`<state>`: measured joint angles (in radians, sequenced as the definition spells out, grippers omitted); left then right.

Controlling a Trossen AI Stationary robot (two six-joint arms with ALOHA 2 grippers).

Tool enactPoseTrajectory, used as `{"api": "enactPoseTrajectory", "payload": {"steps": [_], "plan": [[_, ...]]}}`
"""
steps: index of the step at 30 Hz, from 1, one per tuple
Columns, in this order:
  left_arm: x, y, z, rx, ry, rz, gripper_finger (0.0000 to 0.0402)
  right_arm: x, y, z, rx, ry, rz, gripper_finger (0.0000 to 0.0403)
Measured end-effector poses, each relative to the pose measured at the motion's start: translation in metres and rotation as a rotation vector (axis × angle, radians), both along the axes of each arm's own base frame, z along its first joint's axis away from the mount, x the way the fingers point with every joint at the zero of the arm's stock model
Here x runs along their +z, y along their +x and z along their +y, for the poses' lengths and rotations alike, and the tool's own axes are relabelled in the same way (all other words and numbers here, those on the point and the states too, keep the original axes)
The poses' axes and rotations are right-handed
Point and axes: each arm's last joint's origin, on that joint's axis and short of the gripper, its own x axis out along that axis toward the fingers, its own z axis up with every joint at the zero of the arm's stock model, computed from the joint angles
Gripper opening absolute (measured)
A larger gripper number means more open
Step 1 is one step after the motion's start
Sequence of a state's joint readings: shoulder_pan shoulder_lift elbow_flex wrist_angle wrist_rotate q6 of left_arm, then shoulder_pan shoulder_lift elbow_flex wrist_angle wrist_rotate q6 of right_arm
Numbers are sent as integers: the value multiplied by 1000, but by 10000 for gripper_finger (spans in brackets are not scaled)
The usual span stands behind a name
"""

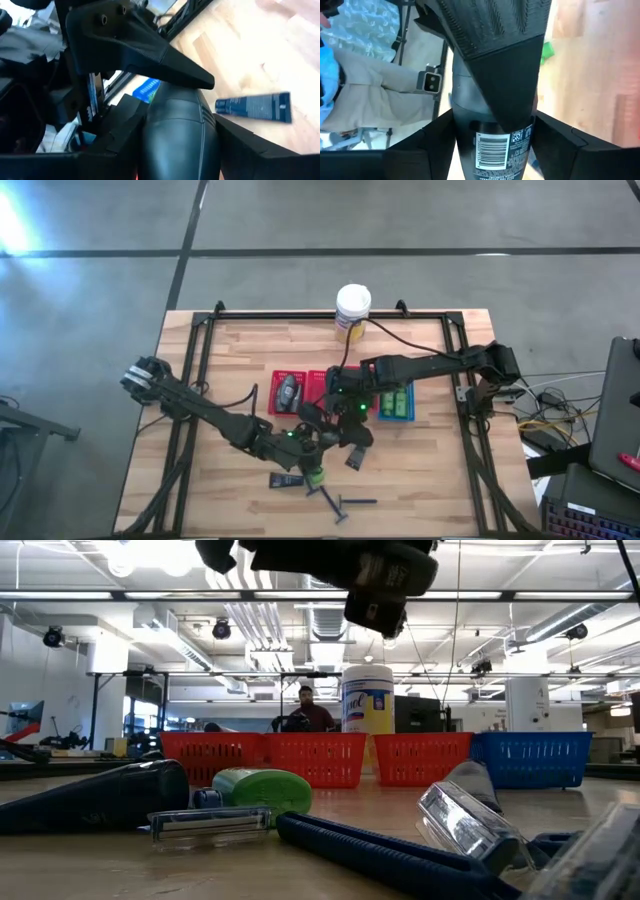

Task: Pick & Place Travel size toiletries
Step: Put the black deodorant into the left red bin

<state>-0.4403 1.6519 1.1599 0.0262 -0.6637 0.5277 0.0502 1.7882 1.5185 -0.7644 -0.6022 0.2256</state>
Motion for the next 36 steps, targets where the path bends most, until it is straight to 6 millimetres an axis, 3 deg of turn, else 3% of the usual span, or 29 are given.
{"api": "enactPoseTrajectory", "payload": {"steps": [3,10,16,22,26,28,31,36], "plan": [[-2,-6,2,64,-12,40,208,2,-4,-3,-25,-43,16,244],[-3,-22,0,273,-58,10,208,29,-22,-13,-102,-210,-64,298],[-8,-38,7,508,-167,-65,208,56,-40,-22,-275,-447,-152,328],[-23,-66,17,828,-445,-216,208,83,-63,-31,-531,-608,-197,347],[-32,-96,31,1116,-701,-461,208,92,-79,-34,-664,-636,-185,349],[-39,-105,31,1180,-825,-589,207,92,-84,-35,-702,-627,-179,345],[-48,-101,28,1171,-942,-664,207,89,-87,-35,-731,-609,-170,335],[-58,-78,27,1088,-1010,-641,207,78,-87,-35,-744,-603,-132,319]]}}
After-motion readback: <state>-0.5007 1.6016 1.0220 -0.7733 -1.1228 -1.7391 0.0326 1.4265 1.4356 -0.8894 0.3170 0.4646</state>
